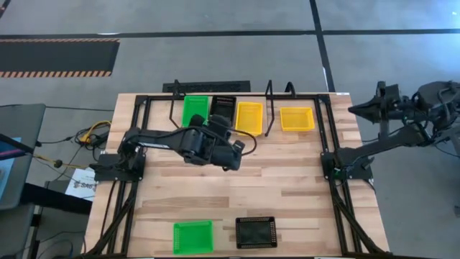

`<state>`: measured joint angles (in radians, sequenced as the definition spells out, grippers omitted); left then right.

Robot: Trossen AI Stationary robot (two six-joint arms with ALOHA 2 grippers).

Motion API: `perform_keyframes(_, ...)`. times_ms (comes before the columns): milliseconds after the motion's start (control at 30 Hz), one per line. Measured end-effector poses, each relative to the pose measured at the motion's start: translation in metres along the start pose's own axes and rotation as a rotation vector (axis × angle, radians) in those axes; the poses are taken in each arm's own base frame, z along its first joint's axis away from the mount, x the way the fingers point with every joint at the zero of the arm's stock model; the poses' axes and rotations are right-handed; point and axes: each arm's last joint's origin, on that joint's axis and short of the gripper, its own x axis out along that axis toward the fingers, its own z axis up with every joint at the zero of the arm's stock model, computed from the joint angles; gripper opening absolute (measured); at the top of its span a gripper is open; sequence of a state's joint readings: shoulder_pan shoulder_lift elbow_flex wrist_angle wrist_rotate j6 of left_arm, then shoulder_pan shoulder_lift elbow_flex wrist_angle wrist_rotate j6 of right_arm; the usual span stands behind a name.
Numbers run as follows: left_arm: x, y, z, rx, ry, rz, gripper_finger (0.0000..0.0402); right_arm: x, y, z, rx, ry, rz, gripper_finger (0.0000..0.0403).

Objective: Stack baskets on shelf by color
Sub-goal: Stack the yellow basket on top of the yellow basket on the shelf

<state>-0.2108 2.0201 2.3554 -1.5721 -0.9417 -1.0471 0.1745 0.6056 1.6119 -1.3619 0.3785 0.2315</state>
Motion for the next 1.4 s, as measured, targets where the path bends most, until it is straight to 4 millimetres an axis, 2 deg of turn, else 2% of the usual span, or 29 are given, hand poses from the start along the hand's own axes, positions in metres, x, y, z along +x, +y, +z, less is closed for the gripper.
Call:
perform_keyframes(67, 0.004, 0.001, 0.001, 0.051, 0.02, -0.003, 0.0, 0.001, -0.002, -0.005, 0.045, 0.038, -0.047, 0.0013)
perform_keyframes(167, 0.012, 0.003, 0.005, 0.126, 0.079, -0.021, 0.0, 0.01, -0.006, -0.025, 0.116, 0.188, -0.206, 0.001)
perform_keyframes(333, 0.029, 0.011, 0.013, 0.21, 0.148, -0.032, 0.0, 0.055, 0.008, -0.05, 0.183, 0.262, -0.21, 0.0014)
perform_keyframes(567, 0.046, 0.019, 0.023, 0.265, 0.184, -0.028, 0.0, 0.122, 0.025, -0.096, 0.094, 0.51, -0.315, 0.0016)
perform_keyframes(833, 0.054, 0.02, 0.029, 0.302, 0.197, -0.07, 0.0, 0.171, 0.031, -0.106, 0.033, 0.673, -0.375, 0.0018)
perform_keyframes(1033, 0.055, 0.014, 0.033, 0.338, 0.173, -0.143, 0.0, 0.205, 0.013, -0.1, 0.034, 0.745, -0.345, 0.0018)
perform_keyframes(1200, 0.054, 0.013, 0.033, 0.352, 0.173, -0.162, 0.0, 0.228, -0.016, -0.096, 0.101, 0.751, -0.291, 0.0018)
perform_keyframes(1400, 0.054, 0.013, 0.032, 0.366, 0.198, -0.194, 0.0, 0.248, -0.049, -0.106, 0.19, 0.862, -0.227, 0.0022)
